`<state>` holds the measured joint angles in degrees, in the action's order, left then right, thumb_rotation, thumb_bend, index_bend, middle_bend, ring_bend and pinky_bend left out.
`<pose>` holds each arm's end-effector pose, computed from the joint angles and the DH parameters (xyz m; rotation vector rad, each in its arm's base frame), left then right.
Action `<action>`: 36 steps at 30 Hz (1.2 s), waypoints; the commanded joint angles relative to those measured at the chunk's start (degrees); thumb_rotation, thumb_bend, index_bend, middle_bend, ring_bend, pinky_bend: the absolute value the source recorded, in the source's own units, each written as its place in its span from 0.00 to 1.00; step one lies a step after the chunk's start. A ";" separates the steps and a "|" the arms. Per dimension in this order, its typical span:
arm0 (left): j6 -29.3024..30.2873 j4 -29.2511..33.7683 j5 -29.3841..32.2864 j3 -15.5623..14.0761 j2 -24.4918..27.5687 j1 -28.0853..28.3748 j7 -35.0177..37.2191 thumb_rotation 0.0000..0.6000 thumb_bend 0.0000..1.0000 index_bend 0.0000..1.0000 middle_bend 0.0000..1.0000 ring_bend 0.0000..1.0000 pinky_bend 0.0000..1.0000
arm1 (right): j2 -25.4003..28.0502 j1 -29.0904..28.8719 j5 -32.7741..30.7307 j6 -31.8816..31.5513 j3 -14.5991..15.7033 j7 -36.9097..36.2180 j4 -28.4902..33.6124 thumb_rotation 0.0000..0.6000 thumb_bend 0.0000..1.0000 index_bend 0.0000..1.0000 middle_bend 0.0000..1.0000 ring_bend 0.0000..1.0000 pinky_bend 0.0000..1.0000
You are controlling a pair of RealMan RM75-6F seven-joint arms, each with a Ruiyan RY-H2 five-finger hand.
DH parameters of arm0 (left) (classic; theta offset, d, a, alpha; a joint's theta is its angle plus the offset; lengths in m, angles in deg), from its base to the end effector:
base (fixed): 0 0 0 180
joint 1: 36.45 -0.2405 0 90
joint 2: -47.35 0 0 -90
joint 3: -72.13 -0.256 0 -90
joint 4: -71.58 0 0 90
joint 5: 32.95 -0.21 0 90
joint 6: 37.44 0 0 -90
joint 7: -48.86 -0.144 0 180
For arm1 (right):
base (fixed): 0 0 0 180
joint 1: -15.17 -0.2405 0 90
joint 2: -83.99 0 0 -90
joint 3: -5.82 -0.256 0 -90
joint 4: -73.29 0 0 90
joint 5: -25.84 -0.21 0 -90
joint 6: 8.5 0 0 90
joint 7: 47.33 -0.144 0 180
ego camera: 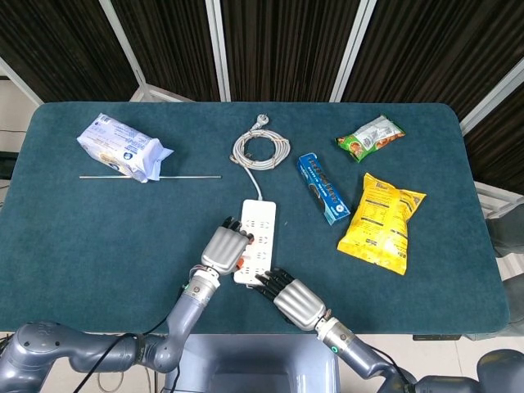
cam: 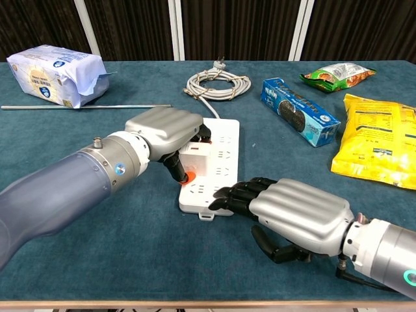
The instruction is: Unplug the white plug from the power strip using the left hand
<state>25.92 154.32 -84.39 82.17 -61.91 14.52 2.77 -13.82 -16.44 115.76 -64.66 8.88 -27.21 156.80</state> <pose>-0.0576 0.3011 -0.1088 -1.9803 -0.7879 -0.8504 -0.1552 -0.2177 -0.0903 2.2696 -0.7963 0.9505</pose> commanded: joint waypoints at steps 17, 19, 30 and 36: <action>0.62 0.61 -0.63 0.65 0.31 -0.44 0.43 1.00 0.37 0.64 0.68 0.24 0.18 | -0.45 0.04 0.03 0.08 0.56 0.24 -0.09 1.00 0.89 0.12 0.12 0.12 0.13; 0.67 0.44 -0.77 0.82 0.00 -0.32 0.44 1.00 0.37 0.65 0.69 0.24 0.18 | -0.45 0.09 -0.08 0.11 0.62 0.23 -0.13 1.00 0.89 0.12 0.12 0.12 0.13; 1.38 -0.49 -1.79 0.87 -0.94 -0.41 0.42 1.00 0.37 0.71 0.75 0.27 0.19 | -0.25 0.06 -0.16 0.14 0.72 0.02 -0.14 1.00 0.89 0.12 0.12 0.12 0.13; 1.16 -0.42 -2.16 1.10 -0.91 -0.44 0.71 1.00 0.37 0.71 0.75 0.27 0.19 | -0.65 0.08 -0.31 0.58 1.09 0.09 -0.53 1.00 0.89 0.12 0.12 0.12 0.13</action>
<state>27.10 153.88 -86.50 83.26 -62.81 14.06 3.51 -14.44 -16.36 115.46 -64.10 9.95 -27.13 156.29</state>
